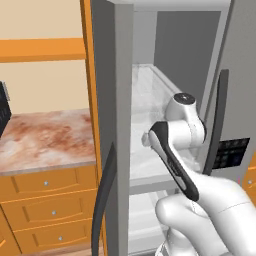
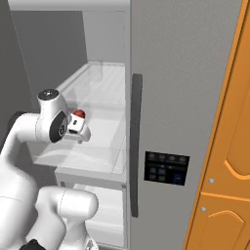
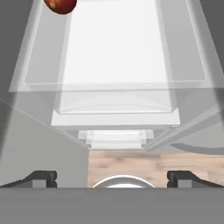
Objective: Fully open the fridge drawer.
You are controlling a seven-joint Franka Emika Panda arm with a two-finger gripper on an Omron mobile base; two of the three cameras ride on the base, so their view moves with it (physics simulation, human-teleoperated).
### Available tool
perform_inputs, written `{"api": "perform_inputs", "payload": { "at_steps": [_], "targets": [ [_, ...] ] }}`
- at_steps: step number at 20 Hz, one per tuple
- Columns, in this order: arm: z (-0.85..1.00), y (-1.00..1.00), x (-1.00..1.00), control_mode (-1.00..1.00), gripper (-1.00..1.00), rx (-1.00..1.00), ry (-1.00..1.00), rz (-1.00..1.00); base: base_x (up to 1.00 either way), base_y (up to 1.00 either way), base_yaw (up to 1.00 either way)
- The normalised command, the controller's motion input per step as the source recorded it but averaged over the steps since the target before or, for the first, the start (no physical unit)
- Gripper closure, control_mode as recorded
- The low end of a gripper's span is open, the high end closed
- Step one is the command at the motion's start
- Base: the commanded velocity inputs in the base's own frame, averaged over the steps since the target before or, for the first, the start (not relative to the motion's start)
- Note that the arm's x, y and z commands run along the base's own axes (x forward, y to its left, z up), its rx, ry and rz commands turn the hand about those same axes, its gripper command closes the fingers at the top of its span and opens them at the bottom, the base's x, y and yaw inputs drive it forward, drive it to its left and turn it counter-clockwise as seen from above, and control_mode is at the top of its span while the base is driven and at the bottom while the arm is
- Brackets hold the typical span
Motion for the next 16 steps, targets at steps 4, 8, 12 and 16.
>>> {"api": "perform_inputs", "payload": {
  "at_steps": [4, 8, 12, 16],
  "targets": [
    [0.09, 0.0, -0.99, -1.0, -1.0, 0.0, 0.03, -0.03, 0.0, 0.0, 0.0],
    [0.55, 0.0, -0.63, -1.0, -1.0, 0.01, 0.0, -0.08, 0.0, 0.0, 0.0],
    [1.0, 0.0, -0.27, -1.0, -1.0, 0.0, -0.1, -0.12, 0.0, 0.0, 0.0],
    [1.0, 0.0, -0.33, -1.0, -1.0, 0.0, -0.07, -0.11, 0.0, 0.0, 0.0]
  ]
}}
